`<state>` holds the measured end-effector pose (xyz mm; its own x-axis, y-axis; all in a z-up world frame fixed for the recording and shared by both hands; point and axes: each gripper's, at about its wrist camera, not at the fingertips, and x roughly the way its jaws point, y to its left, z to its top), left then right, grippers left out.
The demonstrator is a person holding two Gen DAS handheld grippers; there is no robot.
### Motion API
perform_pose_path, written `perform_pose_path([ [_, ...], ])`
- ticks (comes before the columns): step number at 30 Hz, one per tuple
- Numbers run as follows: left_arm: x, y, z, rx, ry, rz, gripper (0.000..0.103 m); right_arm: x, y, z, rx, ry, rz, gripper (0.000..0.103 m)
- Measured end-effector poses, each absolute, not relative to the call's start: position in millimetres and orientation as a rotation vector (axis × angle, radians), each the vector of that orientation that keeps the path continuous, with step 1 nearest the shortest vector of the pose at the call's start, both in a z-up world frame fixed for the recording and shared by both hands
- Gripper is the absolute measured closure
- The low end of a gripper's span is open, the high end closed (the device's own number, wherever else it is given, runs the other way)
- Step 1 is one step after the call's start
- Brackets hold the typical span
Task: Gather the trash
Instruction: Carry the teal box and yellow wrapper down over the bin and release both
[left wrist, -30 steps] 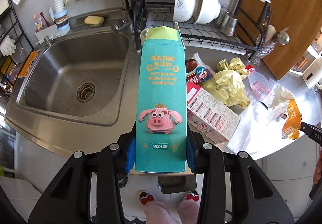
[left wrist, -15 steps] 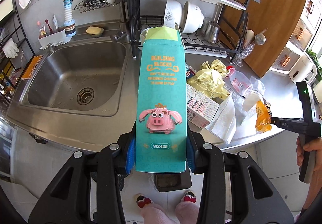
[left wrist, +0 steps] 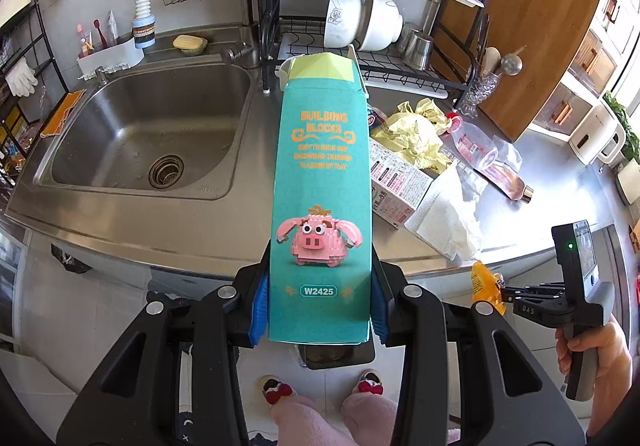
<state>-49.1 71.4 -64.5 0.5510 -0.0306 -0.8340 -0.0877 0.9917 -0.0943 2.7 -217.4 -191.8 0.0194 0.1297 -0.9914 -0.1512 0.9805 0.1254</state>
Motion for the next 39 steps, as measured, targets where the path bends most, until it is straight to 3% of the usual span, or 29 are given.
perform_pose_path([
  [17,-115.5,51.2,-137.2,-0.058,1.076,-0.051,0.065,-23.1,-211.0,-231.7,-0.014,1.576,0.212,0.099],
  [26,-122.2,33.6,-261.8,-0.067,1.278,-0.088,0.065,-50.3,-193.6,-274.3,-0.01,1.576,0.283,0.099],
  [39,-87.8,42.8,-429.7,-0.19,1.491,-0.138,0.065,-36.5,-180.1,-414.2,0.066,1.663,0.231,0.099],
])
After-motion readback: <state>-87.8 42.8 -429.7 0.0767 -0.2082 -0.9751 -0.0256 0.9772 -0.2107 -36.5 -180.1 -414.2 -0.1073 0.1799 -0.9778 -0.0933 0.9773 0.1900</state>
